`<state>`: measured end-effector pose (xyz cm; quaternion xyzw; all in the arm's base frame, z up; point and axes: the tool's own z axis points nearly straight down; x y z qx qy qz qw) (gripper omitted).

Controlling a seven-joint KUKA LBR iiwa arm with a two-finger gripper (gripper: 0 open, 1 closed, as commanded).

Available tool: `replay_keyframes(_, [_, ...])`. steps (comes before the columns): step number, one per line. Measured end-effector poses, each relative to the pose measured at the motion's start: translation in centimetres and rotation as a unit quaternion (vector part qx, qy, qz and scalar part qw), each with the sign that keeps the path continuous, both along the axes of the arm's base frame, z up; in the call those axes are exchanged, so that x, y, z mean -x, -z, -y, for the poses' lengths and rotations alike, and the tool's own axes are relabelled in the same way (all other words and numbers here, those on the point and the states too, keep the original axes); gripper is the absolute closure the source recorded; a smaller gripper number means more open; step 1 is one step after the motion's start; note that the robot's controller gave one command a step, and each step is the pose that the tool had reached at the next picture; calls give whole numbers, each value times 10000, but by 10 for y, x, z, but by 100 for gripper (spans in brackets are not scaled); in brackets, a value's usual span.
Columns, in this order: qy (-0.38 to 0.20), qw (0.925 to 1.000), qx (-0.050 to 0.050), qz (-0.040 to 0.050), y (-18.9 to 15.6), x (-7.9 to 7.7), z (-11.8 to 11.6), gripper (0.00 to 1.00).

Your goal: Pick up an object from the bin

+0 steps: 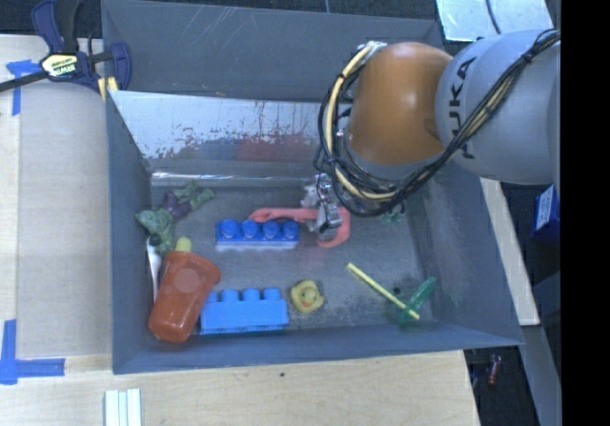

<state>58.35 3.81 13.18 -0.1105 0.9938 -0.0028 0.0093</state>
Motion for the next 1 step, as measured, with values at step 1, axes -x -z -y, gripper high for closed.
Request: replay_keyframes(1, [-414, 9991, 8, 4, -76, -5, 29, 100])
